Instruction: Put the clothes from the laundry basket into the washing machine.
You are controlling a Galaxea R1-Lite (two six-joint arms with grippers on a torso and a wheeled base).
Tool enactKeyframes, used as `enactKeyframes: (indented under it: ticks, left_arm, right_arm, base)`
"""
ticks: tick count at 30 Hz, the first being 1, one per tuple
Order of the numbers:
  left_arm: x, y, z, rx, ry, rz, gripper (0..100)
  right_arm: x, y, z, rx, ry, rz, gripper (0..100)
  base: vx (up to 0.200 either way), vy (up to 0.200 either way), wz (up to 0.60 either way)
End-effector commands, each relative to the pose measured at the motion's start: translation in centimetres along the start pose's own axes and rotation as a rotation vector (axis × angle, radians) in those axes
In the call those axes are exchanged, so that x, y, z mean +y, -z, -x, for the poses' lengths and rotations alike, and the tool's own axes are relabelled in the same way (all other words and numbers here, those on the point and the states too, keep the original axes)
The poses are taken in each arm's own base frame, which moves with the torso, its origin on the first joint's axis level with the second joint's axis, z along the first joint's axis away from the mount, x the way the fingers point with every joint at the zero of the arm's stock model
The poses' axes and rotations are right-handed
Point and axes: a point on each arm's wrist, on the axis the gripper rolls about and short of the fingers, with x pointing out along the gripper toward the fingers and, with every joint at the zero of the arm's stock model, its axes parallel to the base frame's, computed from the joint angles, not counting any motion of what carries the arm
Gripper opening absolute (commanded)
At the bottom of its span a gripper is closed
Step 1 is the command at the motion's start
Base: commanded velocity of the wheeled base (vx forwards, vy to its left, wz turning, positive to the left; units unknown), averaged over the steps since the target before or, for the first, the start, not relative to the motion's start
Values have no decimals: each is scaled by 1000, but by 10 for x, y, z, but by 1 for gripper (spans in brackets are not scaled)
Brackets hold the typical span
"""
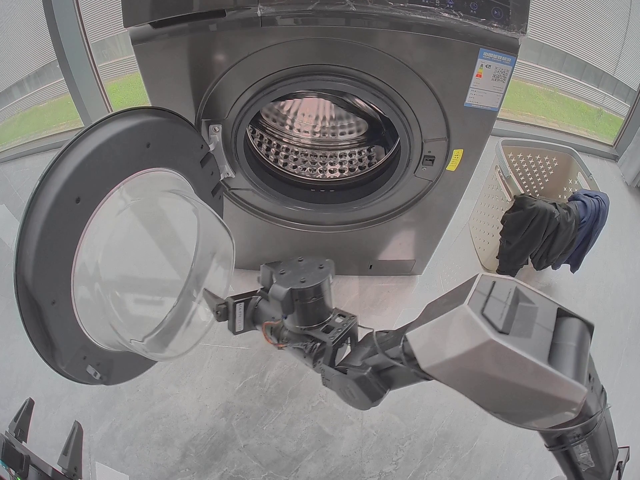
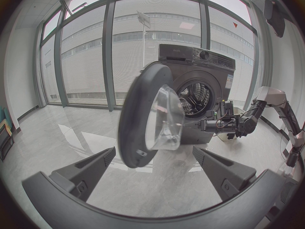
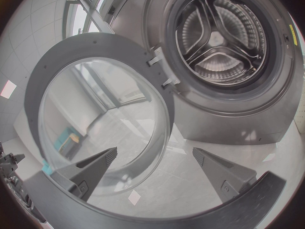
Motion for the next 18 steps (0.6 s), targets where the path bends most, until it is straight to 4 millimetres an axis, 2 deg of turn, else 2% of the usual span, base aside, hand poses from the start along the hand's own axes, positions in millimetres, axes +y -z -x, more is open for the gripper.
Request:
enactKeyframes:
  ticks: [1, 5, 8, 12, 14, 15, 16, 17, 18]
  left_arm:
    - [0, 5, 0, 3, 0, 0, 100]
    - [0, 5, 0, 3, 0, 0, 100]
    - [0, 5, 0, 4, -1, 0, 100]
    - [0, 5, 0, 4, -1, 0, 100]
    - [0, 5, 0, 4, -1, 0, 100]
    - [0, 5, 0, 3, 0, 0, 100]
    - [0, 5, 0, 4, -1, 0, 100]
    - [0, 5, 0, 3, 0, 0, 100]
    - [0, 5, 0, 3, 0, 0, 100]
  right_arm:
    - [7, 24, -16, 11, -18, 2, 100]
    - [9, 16, -19, -24, -27, -5, 100]
    - [3, 1, -8, -29, -8, -6, 100]
    - [-13, -47, 33, -36, 39, -2, 100]
    - [-16, -53, 40, -36, 49, -1, 100]
    - [-31, -77, 73, -33, 96, 9, 100]
    - [-39, -87, 91, -33, 120, 19, 100]
    - [-40, -90, 96, -35, 123, 22, 100]
    - [-49, -99, 119, -31, 151, 30, 100]
  base:
    - [0, 0, 0]
    - [0, 0, 0]
    - [0, 0, 0]
    - [0, 0, 0]
    - [0, 0, 0]
    - [0, 0, 0]
    - [0, 0, 0]
    - [0, 0, 0]
    - [0, 0, 0]
